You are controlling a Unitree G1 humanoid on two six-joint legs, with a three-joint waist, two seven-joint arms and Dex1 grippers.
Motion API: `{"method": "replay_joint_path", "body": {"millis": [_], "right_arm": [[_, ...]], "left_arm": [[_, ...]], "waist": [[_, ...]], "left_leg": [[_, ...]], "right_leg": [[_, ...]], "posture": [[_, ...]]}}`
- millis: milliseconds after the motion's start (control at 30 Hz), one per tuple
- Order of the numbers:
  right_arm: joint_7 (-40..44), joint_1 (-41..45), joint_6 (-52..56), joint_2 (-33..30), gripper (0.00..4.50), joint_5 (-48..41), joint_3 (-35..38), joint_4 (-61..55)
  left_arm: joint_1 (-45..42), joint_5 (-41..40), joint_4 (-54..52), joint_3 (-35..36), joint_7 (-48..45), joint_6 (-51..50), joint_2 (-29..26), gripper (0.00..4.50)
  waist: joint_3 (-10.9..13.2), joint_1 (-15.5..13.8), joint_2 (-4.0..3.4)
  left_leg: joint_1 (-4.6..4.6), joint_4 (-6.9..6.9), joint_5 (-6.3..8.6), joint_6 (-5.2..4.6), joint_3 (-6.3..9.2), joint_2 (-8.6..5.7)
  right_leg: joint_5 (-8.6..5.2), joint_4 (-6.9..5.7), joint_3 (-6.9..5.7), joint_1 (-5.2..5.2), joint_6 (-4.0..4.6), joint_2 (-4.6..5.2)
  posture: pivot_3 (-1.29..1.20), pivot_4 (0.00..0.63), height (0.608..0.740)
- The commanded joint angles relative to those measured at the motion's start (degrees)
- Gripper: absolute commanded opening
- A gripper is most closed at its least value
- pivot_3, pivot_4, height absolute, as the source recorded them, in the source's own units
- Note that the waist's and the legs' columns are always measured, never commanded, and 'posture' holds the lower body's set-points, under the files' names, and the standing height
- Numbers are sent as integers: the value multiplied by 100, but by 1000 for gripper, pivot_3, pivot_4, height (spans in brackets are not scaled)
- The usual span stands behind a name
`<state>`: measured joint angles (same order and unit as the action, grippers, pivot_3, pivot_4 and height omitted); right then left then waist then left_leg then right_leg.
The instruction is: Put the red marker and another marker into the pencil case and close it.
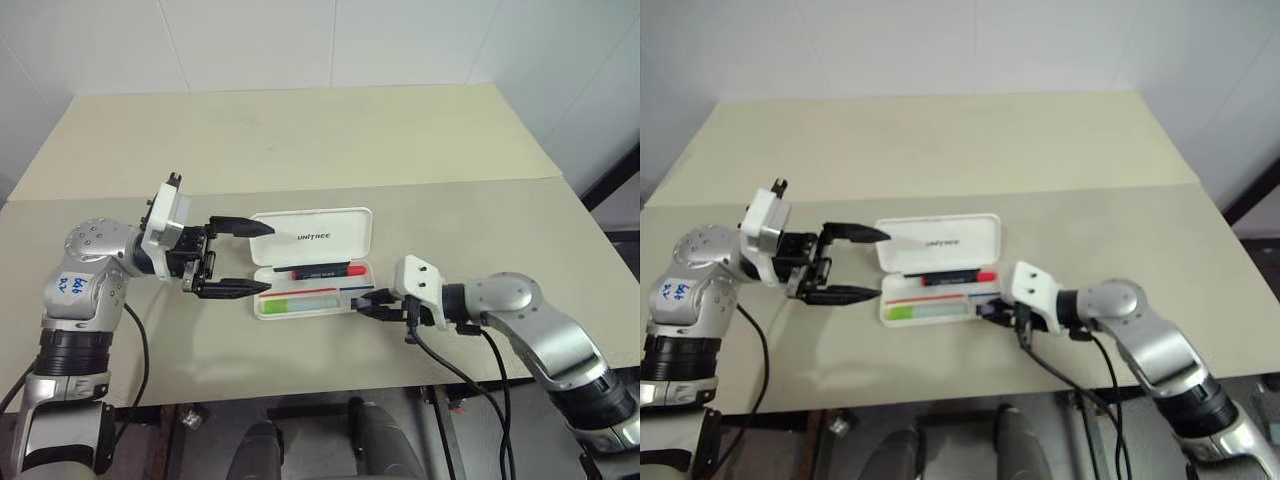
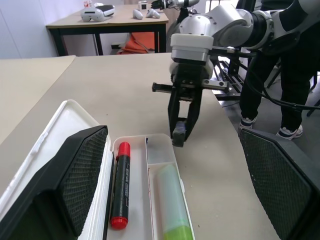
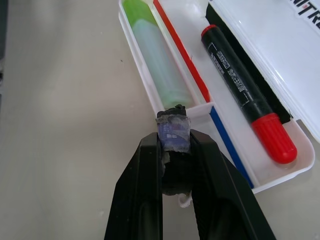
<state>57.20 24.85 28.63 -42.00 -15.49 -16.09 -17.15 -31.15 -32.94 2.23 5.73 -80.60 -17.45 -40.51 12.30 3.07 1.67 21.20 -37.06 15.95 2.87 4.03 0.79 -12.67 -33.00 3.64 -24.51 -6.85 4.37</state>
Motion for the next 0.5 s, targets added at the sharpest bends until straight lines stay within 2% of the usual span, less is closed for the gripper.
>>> {"method": "replay_joint_path", "body": {"millis": [33,300,500], "right_arm": [[226,297,-285,68,400,123,-53,253],[587,572,-632,118,400,331,-119,702],[468,769,-557,337,2406,527,-109,864]], "left_arm": [[71,-110,-291,133,63,22,-69,4500],[217,-157,-448,185,183,-12,-108,4500],[237,-140,-454,183,271,11,-109,4500]], "waist": [[0,-5,0],[0,-7,0],[0,2,0]], "left_leg": [[0,2,0,0,0,0],[1,7,1,-1,1,1],[-2,3,1,-1,1,1]], "right_leg": [[1,-1,0,0,-3,0],[8,-1,-2,-3,-21,0],[5,-5,-2,-3,-16,0]], "posture": [[0,150,740],[0,150,740],[0,150,740]]}}
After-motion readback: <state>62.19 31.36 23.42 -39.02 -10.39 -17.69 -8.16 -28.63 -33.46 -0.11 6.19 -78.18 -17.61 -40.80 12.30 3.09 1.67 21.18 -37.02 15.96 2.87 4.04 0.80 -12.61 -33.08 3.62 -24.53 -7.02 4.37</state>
